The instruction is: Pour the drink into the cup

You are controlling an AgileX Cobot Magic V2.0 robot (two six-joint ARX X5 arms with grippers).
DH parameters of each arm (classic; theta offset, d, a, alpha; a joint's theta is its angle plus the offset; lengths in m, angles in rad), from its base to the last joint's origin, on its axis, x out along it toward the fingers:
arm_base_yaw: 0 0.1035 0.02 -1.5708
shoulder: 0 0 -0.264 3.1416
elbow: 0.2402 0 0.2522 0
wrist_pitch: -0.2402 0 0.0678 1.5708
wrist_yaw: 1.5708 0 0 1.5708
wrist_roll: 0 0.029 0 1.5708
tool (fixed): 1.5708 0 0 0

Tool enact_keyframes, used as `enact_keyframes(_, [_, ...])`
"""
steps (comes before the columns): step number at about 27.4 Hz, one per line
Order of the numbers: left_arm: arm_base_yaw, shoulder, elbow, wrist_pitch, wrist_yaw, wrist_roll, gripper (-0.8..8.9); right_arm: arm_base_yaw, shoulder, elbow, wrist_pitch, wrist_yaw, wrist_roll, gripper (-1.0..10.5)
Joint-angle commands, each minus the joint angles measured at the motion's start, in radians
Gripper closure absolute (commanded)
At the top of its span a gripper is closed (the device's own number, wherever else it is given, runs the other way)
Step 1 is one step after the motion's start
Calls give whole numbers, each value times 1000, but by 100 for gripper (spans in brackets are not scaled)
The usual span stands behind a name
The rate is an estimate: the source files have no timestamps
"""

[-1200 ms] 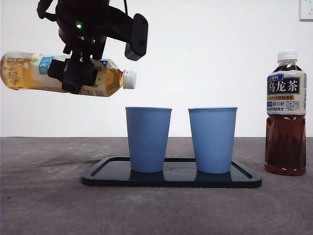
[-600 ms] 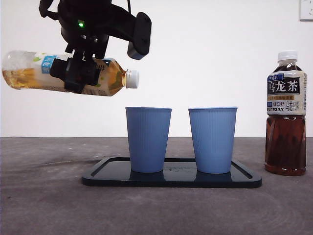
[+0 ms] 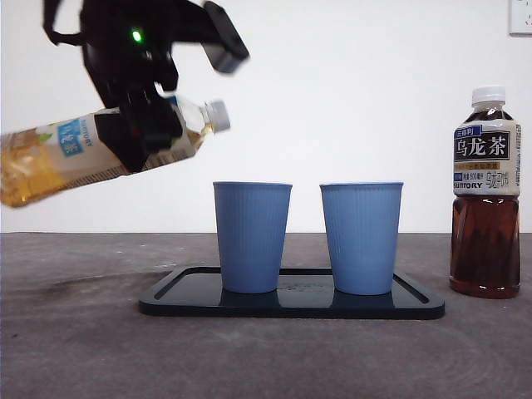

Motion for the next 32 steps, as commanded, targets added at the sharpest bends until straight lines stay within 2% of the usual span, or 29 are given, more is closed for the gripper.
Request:
enact_keyframes(1, [18,-68,33,5,38,-157,568,3,3,18,3,-6,-27,454])
enact_keyframes(8, [138,-224,19,-5,223,-332,568,3,3,18,4,-62,-31,454])
enact_keyframes(11, [206,-297,-23,45,313,-392,568,3,3,18,4,-89,-31,454])
enact_keyframes(14, [258,-379,-123,170,378,-406,568,3,3,18,4,-98,-31,454])
enact_keyframes(21, [325,-505,-422,617,471,-405,567,3,3,18,3,-98,-31,455])
enact_keyframes(26, [356,-468,-531,813,504,-449,567,3,3,18,3,-98,-29,454])
enact_keyframes(32, [370,-347,-552,980,511,-471,567,3,3,18,3,-98,-26,454])
